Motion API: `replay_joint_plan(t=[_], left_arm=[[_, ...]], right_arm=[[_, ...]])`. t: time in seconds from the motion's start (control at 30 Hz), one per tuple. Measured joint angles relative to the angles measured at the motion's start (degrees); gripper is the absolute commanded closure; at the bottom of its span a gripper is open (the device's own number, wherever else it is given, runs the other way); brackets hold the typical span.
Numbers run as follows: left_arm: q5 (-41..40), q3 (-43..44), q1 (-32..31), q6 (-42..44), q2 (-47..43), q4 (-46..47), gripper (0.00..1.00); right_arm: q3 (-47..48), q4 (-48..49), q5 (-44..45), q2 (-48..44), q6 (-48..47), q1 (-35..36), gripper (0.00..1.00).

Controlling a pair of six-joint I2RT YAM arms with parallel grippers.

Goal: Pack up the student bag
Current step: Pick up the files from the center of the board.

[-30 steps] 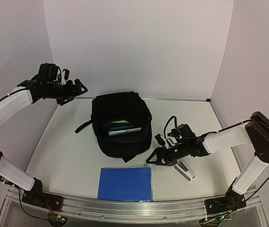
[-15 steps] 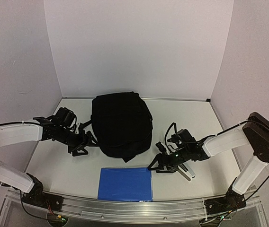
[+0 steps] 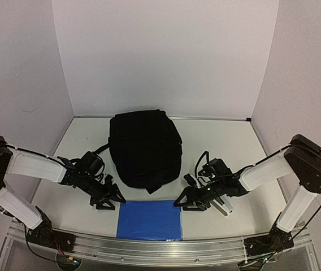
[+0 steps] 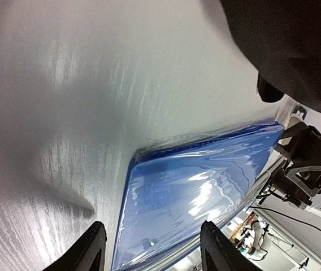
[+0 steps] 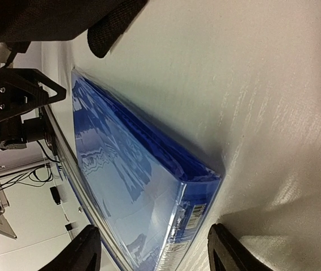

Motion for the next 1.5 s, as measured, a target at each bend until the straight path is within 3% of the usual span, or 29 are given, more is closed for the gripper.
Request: replay_joint_plan(t=[0.57,1.03,1.17,1.5], left_arm=[[5.94,-0.68,-0.84,-1.93,5.89,6.22,0.62],[6.93,-0.62,-0.93,-1.89,6.85,7.8,0.63],[6.35,-0.05,-1.02,-1.31,6.87,6.87,0.63],[0.13,5.17,-1.73,4.27,8.07,0.29,0.64]], right_arm=[[-3.61,13.4,-1.55,2.58,8.5,0.17,0.37],[-6.11,25.73,-2.73,6.29,13.79,0.16,0.41],[-6.67,26.74,-2.47,6.26,13.97,0.16,0.34],[-1.42,6.72,9.35,-0.9,0.06,0.98,0.23]])
